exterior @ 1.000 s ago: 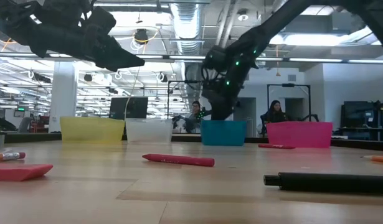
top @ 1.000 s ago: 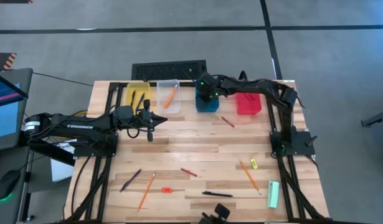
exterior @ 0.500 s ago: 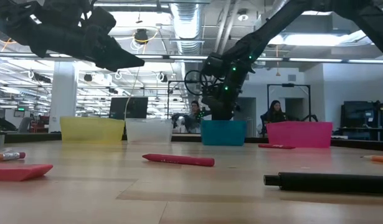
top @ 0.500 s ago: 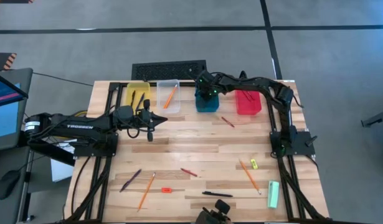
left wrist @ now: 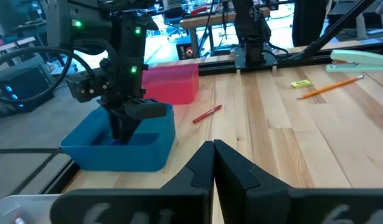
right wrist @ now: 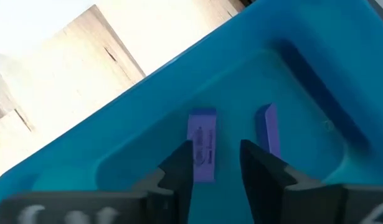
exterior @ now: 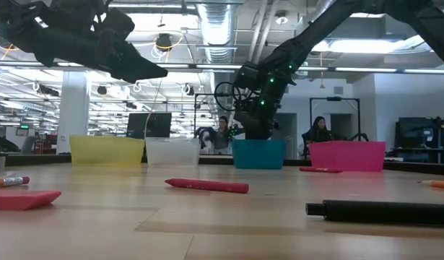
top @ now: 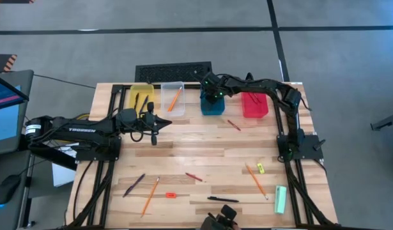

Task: Sort crayons/erasers/pens/pencils in bins
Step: Put the blue eraser into the blue bin, then put the red crayon into the red bin

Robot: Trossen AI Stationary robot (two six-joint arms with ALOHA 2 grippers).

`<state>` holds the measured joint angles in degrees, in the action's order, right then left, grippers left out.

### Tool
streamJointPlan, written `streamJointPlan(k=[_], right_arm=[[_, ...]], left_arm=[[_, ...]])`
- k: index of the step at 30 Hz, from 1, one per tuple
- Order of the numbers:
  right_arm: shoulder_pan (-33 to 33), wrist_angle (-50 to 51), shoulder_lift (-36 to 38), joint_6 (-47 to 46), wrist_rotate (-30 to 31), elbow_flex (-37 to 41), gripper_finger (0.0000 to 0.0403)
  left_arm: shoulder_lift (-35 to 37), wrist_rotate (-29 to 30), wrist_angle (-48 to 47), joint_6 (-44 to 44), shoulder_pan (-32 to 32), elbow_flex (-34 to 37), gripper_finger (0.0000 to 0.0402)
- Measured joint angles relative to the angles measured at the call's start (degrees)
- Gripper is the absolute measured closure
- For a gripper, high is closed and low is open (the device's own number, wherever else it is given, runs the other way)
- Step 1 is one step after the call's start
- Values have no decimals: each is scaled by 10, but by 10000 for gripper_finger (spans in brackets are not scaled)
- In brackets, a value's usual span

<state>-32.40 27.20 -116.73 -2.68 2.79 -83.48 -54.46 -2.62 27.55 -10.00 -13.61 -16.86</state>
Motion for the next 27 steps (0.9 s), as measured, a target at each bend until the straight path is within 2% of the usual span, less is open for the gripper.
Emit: streamJointPlan(k=[5,8,10,13,19,27], right_arm=[[2,0,0,-3,0,0,227],[6,18,10,-3,2,0,227],[13,14,25,7,6,-1,243],[30,-10,65,43,17,26,286],[55,-155,150,56,21,152,389],[107,-322,237,27,23,282,395]], left_arm=[[0,0,0,0,0,0,400],[0,0,0,0,0,0,400],[0,0,0,1,0,0,400],[0,-6,-2,3,1,0,400],[0,-8,-5,3,1,0,400],[0,-8,-7,2,1,0,400]])
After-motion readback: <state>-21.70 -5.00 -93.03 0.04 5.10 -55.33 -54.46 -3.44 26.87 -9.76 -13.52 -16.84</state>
